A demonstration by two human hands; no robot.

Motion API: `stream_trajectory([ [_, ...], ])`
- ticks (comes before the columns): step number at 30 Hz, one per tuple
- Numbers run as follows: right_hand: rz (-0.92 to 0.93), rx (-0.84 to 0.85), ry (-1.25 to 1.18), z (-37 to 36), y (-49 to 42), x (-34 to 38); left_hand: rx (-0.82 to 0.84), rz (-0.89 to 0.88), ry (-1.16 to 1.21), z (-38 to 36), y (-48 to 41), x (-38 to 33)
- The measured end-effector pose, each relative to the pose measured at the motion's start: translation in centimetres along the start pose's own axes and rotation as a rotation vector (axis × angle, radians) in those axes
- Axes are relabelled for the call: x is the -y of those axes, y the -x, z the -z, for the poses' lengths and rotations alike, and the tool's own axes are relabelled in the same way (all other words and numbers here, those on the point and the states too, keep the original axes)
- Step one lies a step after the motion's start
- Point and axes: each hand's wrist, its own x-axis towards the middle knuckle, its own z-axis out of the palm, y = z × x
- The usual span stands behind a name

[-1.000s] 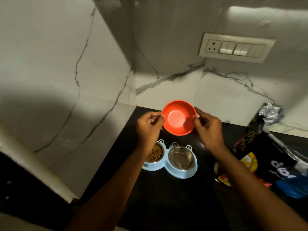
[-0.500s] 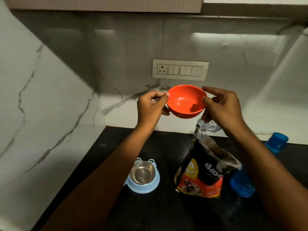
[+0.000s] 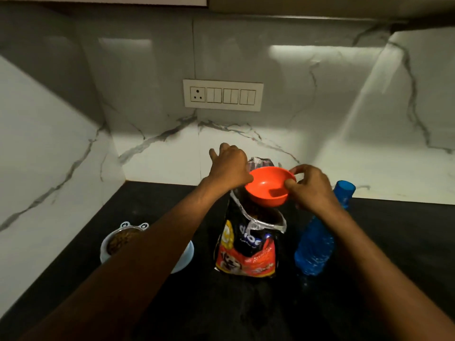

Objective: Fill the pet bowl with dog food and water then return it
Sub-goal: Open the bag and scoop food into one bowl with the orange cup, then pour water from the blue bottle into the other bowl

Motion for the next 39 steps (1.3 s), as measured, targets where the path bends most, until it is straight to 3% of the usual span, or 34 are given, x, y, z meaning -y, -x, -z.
stream_trajectory([
  [6, -0.066, 0.176, -0.008, -3.5, -1.3, -3.2, 0.262, 0.041, -0.388, -0.4, 0.1, -1.2],
  [11, -0.002, 0.312, -0.048, -4.3, -1.9, -3.2, 0.320, 0.041, -0.701, -0.1, 0.0, -2.2],
  [14, -0.021, 0.374, -0.087, -4.0, -2.0, -2.9, 0.303, 0.033, -0.754, 0.1, -0.1, -2.6],
  [19, -0.055, 0.455, -0.035, -3.6, -2.4, -2.4, 0.288, 0.047, -0.749, 1.3, -0.5, -3.2],
  [25, 0.046, 0.480, 0.393, -5.1, -2.8, -2.3, 0.376, -0.013, -0.673, -0.2, -0.3, -3.7],
  [28, 0.106, 0.474, 0.555, -5.8, -2.7, -2.1, 0.259, -0.082, -0.640, -1.1, 0.0, -3.6],
  [32, 0.203, 0.312, 0.685, -6.1, -2.3, -1.9, 0.105, -0.112, -0.399, -1.5, 0.3, -3.6],
  [39, 0.136, 0.202, 0.550, -4.9, -2.2, -2.2, -0.045, -0.020, -0.026, -1.1, 0.5, -1.4],
])
